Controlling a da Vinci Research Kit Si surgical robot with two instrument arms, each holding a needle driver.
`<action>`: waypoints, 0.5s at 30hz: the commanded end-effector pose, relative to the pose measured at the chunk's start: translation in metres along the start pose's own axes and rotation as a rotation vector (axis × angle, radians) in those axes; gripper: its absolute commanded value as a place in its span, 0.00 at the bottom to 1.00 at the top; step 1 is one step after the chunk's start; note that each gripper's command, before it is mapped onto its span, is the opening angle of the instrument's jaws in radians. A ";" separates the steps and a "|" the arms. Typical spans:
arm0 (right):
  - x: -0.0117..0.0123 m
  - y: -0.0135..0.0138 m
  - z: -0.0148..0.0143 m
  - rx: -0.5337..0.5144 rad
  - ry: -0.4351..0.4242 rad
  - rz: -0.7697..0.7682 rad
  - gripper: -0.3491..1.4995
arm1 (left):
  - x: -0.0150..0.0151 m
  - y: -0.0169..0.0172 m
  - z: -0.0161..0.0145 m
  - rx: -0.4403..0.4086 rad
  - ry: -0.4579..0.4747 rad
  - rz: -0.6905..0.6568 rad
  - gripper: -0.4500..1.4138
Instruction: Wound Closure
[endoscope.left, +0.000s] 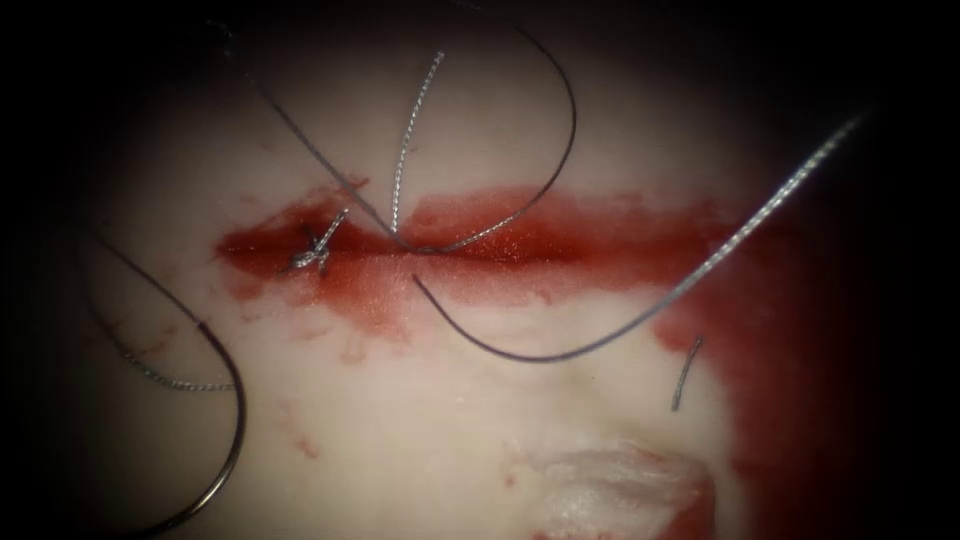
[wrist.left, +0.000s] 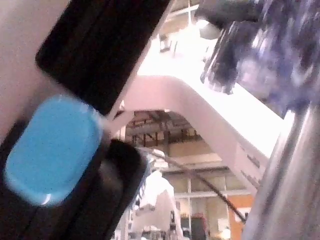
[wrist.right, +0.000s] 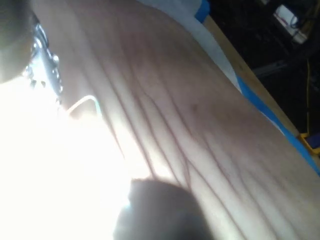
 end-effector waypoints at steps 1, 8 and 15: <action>0.0004 0.0014 -0.0001 -0.058 0.023 -0.004 0.80 | -0.0029 0.0001 -0.0023 -0.020 -0.041 0.011 0.00; -0.0019 0.0041 0.0005 -0.143 0.045 -0.005 0.79 | -0.0066 -0.0007 -0.0089 -0.049 -0.152 0.020 0.00; -0.0052 0.0065 0.0028 -0.188 0.033 -0.028 0.72 | -0.0099 -0.0037 -0.0140 -0.064 -0.249 0.044 0.00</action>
